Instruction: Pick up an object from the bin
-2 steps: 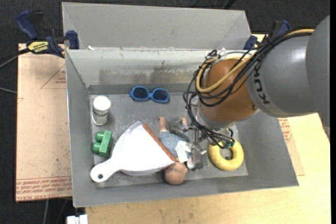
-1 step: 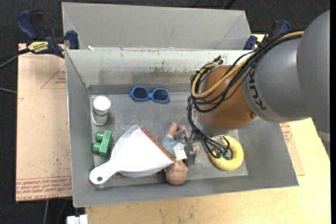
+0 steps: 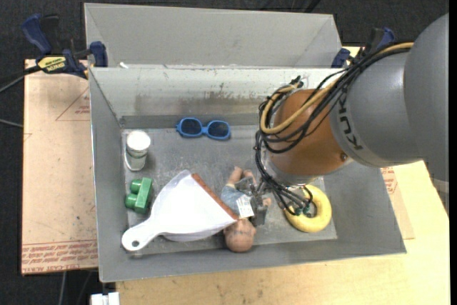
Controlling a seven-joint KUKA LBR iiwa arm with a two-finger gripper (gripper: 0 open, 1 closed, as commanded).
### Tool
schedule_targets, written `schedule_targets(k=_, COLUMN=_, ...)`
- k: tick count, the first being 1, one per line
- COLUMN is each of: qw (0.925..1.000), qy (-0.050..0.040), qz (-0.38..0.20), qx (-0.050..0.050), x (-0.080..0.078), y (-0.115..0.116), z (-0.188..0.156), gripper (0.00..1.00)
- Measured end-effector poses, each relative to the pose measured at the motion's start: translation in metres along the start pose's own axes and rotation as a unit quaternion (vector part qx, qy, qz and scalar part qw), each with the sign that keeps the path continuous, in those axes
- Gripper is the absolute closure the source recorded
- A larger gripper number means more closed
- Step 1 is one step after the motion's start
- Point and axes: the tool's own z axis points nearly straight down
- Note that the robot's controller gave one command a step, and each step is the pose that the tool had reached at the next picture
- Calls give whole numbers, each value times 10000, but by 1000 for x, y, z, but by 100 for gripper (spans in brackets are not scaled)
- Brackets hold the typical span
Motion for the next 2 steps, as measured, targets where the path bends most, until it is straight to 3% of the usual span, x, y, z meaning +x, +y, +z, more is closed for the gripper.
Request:
schedule_targets(k=1, qw=10000, qy=64, qz=-59, qx=-10, x=2, y=2, z=-40, gripper=100)
schedule_targets(k=2, qw=9999, qy=33, qz=-98, qx=-8, x=-5, y=0, z=-109, gripper=100)
